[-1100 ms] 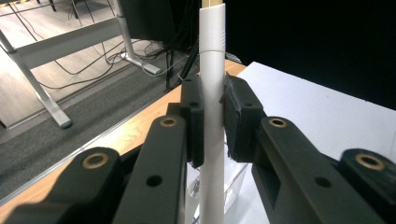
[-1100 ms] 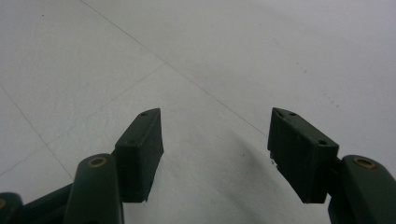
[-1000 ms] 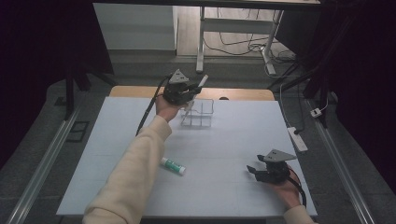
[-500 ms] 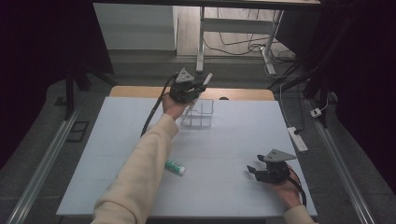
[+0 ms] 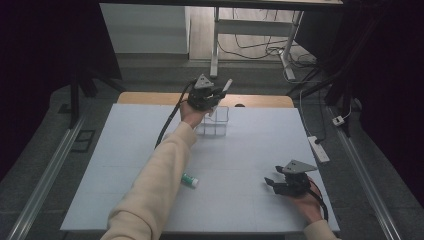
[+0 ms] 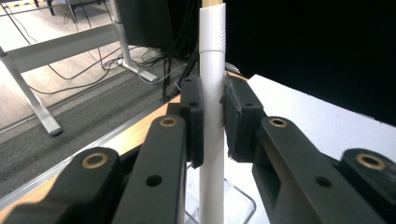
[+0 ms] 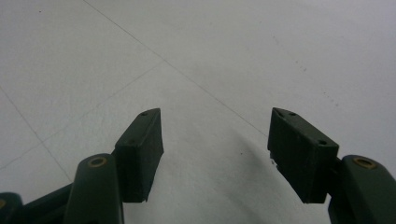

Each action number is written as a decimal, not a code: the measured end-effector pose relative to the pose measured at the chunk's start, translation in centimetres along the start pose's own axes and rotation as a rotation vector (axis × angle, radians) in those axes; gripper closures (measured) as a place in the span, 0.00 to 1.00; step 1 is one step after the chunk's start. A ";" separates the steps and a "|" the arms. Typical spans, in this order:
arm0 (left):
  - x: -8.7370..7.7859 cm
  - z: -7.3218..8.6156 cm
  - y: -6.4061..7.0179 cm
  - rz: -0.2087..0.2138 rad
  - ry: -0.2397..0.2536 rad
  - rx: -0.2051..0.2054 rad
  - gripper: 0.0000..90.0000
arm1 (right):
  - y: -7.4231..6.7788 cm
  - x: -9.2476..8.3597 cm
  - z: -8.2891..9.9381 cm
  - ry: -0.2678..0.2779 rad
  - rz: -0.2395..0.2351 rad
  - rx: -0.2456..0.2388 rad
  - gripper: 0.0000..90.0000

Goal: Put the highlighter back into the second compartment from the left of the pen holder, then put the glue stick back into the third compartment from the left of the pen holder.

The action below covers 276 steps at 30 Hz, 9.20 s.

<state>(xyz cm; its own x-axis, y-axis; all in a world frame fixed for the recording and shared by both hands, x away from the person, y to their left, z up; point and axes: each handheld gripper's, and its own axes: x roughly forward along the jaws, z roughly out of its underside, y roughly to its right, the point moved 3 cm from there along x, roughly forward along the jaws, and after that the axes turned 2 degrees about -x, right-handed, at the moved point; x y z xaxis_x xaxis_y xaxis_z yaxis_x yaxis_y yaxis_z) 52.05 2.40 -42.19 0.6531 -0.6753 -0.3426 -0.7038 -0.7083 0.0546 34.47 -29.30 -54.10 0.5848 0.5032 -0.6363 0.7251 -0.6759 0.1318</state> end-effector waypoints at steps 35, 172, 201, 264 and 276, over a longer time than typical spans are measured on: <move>-2.9 2.1 -0.9 0.041 -0.084 0.004 0.66 | -0.1 -0.1 0.0 -0.003 -0.003 -0.005 0.39; -16.3 19.3 3.0 0.062 -0.540 -0.008 0.99 | -0.3 0.0 -0.1 -0.009 -0.001 -0.013 0.40; -14.1 18.6 6.1 0.149 -0.542 0.016 0.99 | -0.2 0.0 -0.1 -0.010 0.000 -0.015 0.40; -22.0 20.1 4.2 -0.034 -0.387 -0.065 0.43 | -1.8 -0.5 -1.3 0.032 -0.107 -0.042 0.39; -22.8 20.9 3.9 -0.056 -0.387 -0.065 0.40 | -3.5 0.3 -3.0 0.021 -0.184 -0.070 0.39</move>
<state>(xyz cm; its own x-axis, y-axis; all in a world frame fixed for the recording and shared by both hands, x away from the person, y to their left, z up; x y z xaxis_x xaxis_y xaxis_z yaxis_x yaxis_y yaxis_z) 28.57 19.30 -53.78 0.5271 -0.5167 -0.6746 -0.6430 -0.7616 0.0809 33.17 -25.13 -52.51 0.4468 0.6268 -0.6383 0.8436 -0.5327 0.0674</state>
